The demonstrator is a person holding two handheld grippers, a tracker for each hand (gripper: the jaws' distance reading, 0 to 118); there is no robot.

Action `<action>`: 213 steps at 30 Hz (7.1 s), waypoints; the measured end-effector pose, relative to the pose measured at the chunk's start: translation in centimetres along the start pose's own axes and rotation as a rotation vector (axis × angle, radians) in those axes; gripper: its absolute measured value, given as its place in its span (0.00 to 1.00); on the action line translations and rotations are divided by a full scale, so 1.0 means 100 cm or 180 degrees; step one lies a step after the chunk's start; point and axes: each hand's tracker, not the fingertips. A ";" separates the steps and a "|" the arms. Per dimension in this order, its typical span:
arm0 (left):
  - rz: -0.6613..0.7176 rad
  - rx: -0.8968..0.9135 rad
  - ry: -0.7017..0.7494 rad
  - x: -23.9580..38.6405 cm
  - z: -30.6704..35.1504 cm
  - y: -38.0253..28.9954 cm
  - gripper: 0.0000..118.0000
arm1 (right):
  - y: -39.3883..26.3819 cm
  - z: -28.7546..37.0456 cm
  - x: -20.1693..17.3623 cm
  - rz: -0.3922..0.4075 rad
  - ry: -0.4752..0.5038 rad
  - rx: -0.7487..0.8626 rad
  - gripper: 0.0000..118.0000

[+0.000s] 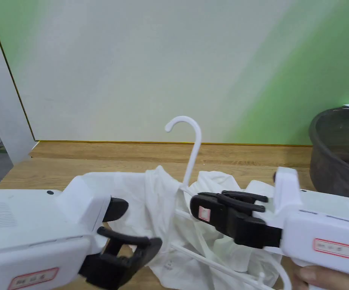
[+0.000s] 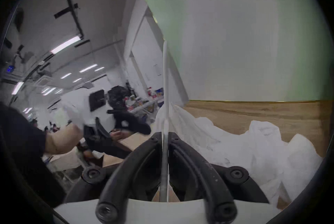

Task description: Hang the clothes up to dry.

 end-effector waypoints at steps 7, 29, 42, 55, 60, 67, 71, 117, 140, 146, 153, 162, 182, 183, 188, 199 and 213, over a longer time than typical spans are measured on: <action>0.0039 0.0260 -0.0747 -0.032 0.036 0.037 0.77 | 0.014 0.032 0.004 0.0115 0.0360 -0.0276 0.06; 0.0603 -0.0073 -0.1654 -0.029 -0.040 0.033 0.25 | 0.039 0.023 -0.015 0.0421 0.0745 -0.0948 0.07; 0.1085 0.0047 -0.0785 -0.024 -0.042 0.024 0.08 | 0.064 0.066 -0.020 0.0459 -0.0945 -0.0108 0.74; 0.1142 0.0186 -0.0668 -0.029 -0.029 0.037 0.08 | -0.079 -0.013 -0.093 0.0377 -0.1911 -0.0941 0.73; 0.1061 0.0205 -0.0645 -0.025 -0.015 0.034 0.08 | -0.077 -0.034 -0.090 0.0699 -0.2261 -0.1118 0.47; 0.1028 0.0175 -0.0679 -0.021 0.001 0.021 0.08 | -0.065 -0.026 -0.059 0.0411 -0.2217 -0.1142 0.05; 0.0955 0.0130 -0.0665 -0.020 0.007 0.012 0.08 | -0.037 -0.001 -0.041 0.0158 -0.2580 -0.0797 0.05; 0.0237 0.0371 -0.0895 -0.002 0.006 0.019 0.07 | 0.083 0.051 -0.101 0.1744 -0.0332 -0.1047 0.84; 0.0583 -0.0083 -0.1017 -0.016 -0.045 -0.008 0.03 | 0.011 -0.045 0.041 0.0804 0.0497 -0.2474 0.23; 0.0600 -0.0098 -0.1010 -0.011 -0.047 -0.008 0.03 | 0.002 -0.044 0.051 0.0467 0.0511 -0.2514 0.32; 0.0568 -0.0095 -0.0956 -0.005 -0.041 -0.010 0.03 | -0.012 -0.058 0.049 0.0157 0.0761 -0.2682 0.60; 0.0643 -0.0070 -0.0928 -0.010 -0.032 -0.017 0.03 | -0.027 -0.063 0.022 0.0409 0.0552 -0.2629 0.13; 0.1641 0.0843 -0.0962 -0.063 0.026 -0.018 0.91 | 0.014 0.033 -0.041 -0.0116 -0.0476 -0.0831 0.08; 0.1610 0.0851 -0.0960 -0.062 0.029 -0.014 0.86 | 0.021 0.036 -0.040 -0.0155 -0.0386 -0.0889 0.08; 0.1232 0.0964 -0.0935 -0.047 0.039 0.006 0.07 | 0.055 0.056 -0.048 -0.0025 -0.0518 -0.0548 0.08; 0.0693 0.1048 -0.1347 -0.018 0.039 0.050 0.01 | 0.075 0.075 -0.087 0.0095 -0.0733 -0.0194 0.08; 0.0038 0.1461 -0.2613 0.043 -0.012 0.128 0.01 | 0.050 0.208 -0.191 0.0013 -0.1832 0.0751 0.08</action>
